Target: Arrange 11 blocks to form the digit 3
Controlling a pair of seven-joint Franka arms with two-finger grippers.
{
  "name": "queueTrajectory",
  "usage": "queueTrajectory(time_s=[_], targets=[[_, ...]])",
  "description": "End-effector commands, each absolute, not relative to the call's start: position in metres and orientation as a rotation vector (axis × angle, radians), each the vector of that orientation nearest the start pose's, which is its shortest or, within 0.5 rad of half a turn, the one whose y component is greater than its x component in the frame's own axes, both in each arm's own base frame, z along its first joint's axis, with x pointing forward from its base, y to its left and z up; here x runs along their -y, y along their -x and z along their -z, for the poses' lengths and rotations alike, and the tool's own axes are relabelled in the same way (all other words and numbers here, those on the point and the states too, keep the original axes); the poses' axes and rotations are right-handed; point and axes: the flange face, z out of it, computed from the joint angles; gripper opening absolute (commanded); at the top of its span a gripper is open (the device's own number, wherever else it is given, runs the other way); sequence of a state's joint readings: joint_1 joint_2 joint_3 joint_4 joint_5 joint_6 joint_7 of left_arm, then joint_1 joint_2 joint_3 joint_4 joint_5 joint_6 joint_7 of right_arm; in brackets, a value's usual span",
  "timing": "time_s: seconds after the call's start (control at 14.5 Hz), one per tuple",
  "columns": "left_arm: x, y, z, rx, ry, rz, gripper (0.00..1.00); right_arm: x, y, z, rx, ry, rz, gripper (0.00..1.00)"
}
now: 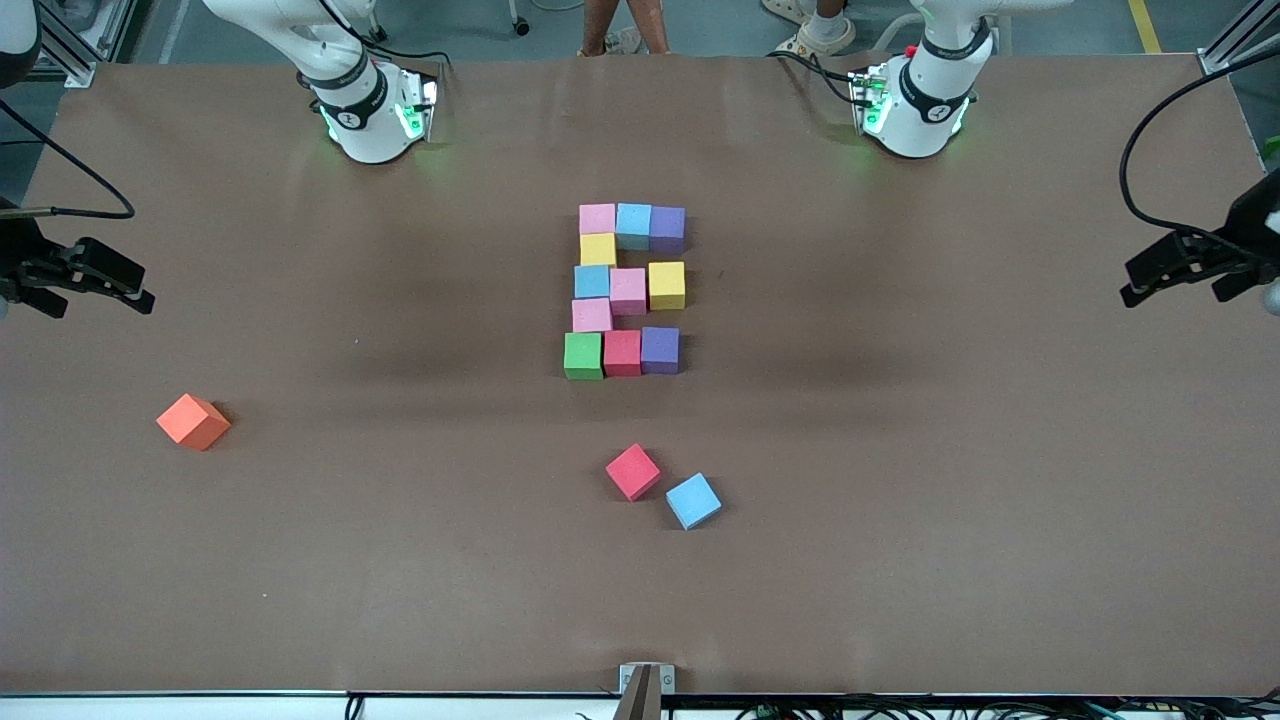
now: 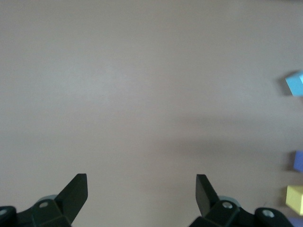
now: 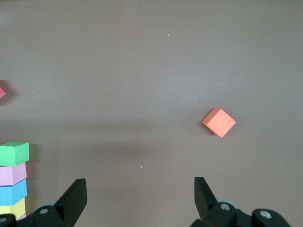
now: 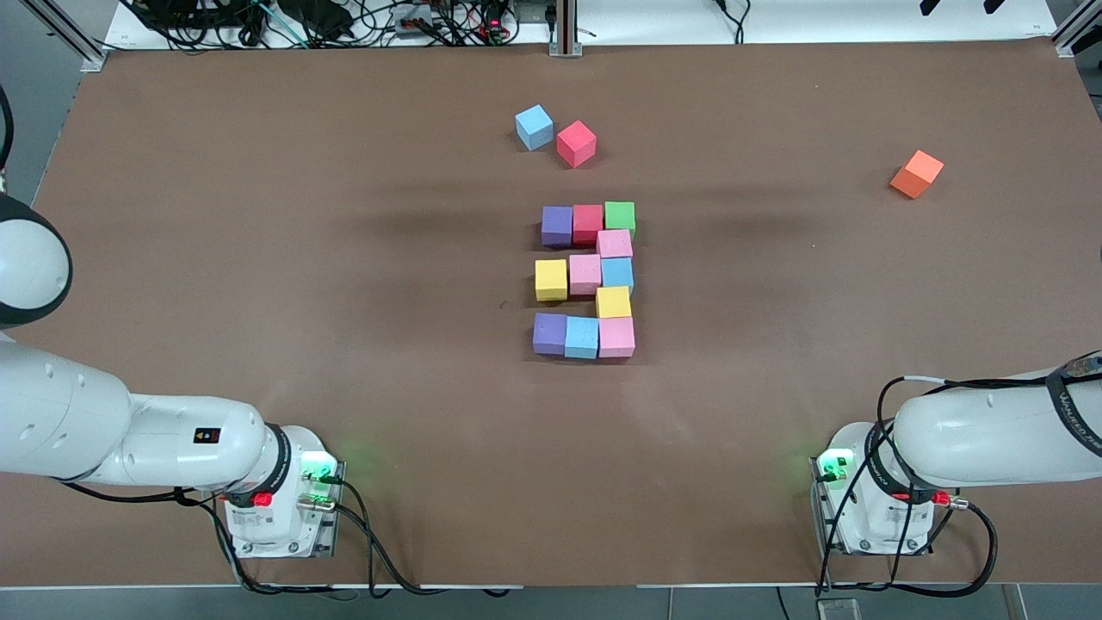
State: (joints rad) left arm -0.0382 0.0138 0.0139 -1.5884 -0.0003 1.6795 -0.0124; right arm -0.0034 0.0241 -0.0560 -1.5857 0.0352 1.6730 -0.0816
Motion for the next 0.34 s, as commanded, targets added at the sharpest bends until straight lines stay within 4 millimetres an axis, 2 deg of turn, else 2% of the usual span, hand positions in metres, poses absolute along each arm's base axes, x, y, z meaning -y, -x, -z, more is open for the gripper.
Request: queueTrajectory(time_s=[0.0, 0.14, 0.28], targets=[[0.025, -0.572, -0.626, -0.116, 3.133, 0.118, 1.00, 0.033, -0.561, -0.617, 0.048, 3.126, 0.110, 1.00], [0.021, -0.570, -0.628, -0.104, 3.131, 0.099, 1.00, 0.033, -0.561, -0.617, 0.048, 3.126, 0.110, 1.00], [0.020, -0.563, -0.641, -0.101, 3.131, 0.051, 1.00, 0.033, -0.561, -0.617, 0.048, 3.126, 0.110, 1.00]])
